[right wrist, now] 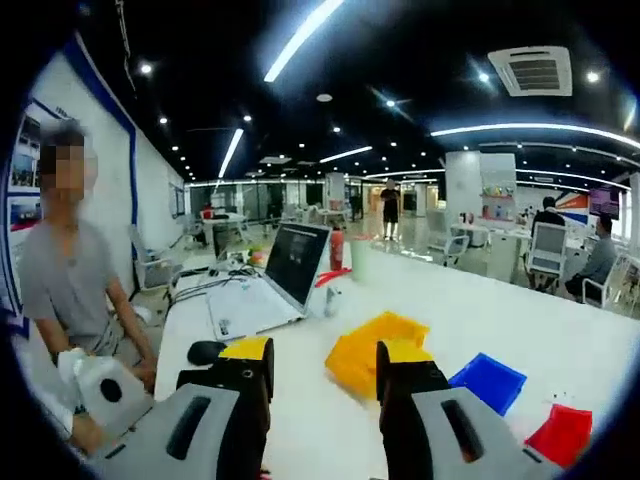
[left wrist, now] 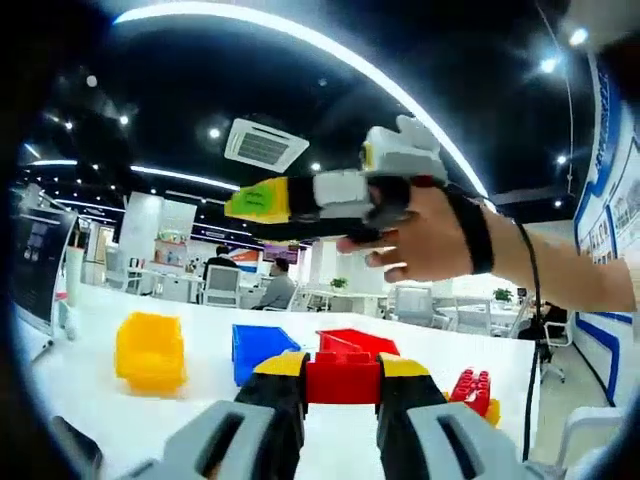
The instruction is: Take apart the toy blocks one by one and place each separated block into its matching bin, sorting the blocks by their type until all the connected pieces are disassembled and separated into the correct bins
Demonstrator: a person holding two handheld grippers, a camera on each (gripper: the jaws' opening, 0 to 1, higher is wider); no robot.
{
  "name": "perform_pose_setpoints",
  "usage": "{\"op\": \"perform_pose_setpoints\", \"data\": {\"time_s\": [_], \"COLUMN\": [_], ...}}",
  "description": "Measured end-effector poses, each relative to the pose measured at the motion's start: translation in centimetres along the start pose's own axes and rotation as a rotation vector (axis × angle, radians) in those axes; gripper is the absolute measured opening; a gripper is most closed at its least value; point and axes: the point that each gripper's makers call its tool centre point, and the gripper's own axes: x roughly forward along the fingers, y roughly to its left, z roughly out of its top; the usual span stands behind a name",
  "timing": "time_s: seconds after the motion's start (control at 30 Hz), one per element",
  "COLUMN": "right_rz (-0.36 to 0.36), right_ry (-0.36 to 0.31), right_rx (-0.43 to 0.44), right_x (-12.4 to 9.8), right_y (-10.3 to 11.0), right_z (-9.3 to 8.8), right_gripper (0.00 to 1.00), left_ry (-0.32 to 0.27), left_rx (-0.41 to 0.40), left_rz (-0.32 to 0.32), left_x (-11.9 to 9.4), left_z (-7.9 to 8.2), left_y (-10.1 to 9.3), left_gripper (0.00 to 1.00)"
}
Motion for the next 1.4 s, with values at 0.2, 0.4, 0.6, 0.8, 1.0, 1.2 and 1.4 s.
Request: {"op": "perform_pose_setpoints", "data": {"time_s": [0.2, 0.4, 0.6, 0.8, 1.0, 1.2, 1.4], "right_rz": [-0.050, -0.108, -0.187, -0.244, -0.274, -0.281, -0.295], "right_ry": [-0.039, -0.062, -0.103, -0.098, -0.112, -0.141, -0.140], "right_rx": [0.032, -0.002, -0.021, 0.008, 0.033, 0.046, 0.071], "right_x": [-7.1, -12.5, -16.9, -19.3, -20.5, -21.3, -22.0], "right_y": [0.3, 0.2, -0.4, -1.0, -2.0, -2.2, -2.5], "right_z": [-2.4, -4.8, -7.4, -10.8, -11.2, -11.5, -12.4], "right_gripper": [0.41, 0.43, 0.44, 0.44, 0.43, 0.42, 0.41], "left_ry": [0.006, 0.015, 0.015, 0.019, 0.026, 0.031, 0.068], "left_rx": [0.019, 0.031, 0.009, -0.021, -0.025, -0.018, 0.011], "left_rz": [-0.013, -0.024, -0.062, -0.099, -0.112, -0.140, -0.183], "left_x": [0.2, 0.3, 0.1, -0.3, 0.0, 2.4, 6.9], "left_z": [0.0, 0.0, 0.6, 1.0, 1.2, 2.1, 2.3], "left_y": [-0.9, -1.5, -2.5, -3.4, -3.8, -4.4, -5.1], "left_gripper": [0.27, 0.27, 0.27, 0.27, 0.27, 0.27, 0.27]}}
